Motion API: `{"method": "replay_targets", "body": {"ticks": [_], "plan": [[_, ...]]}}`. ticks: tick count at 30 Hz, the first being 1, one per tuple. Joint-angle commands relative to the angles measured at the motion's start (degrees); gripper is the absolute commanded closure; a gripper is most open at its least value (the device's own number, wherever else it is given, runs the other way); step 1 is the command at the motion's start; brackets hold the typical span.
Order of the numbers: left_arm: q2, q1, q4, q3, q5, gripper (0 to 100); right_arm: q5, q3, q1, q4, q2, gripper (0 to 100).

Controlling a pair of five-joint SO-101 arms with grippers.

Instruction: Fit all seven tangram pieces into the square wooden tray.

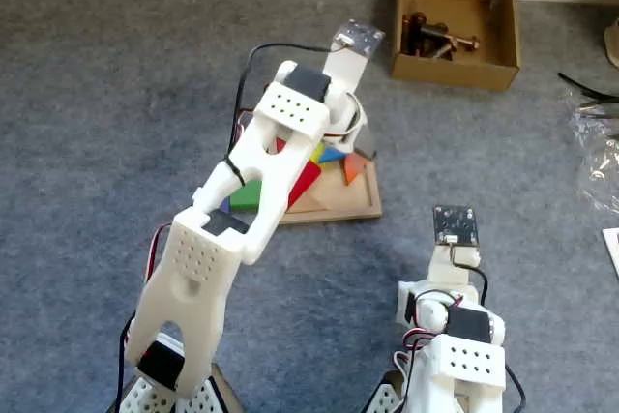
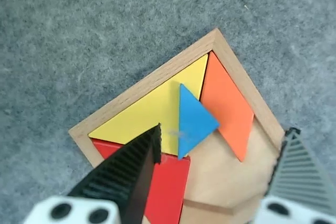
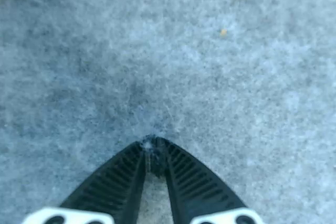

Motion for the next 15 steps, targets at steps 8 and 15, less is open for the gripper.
{"method": "replay_targets", "body": {"ticks": [8,15], "plan": [[3.4,0.7,-1.0,-2.8,-6.4,67,-0.2,1.8,2.2,0.9,0.0,99.3],[3.5,0.1,-1.0,-2.8,-6.5,67,-0.2,1.8,2.2,0.9,0.0,99.3]]}}
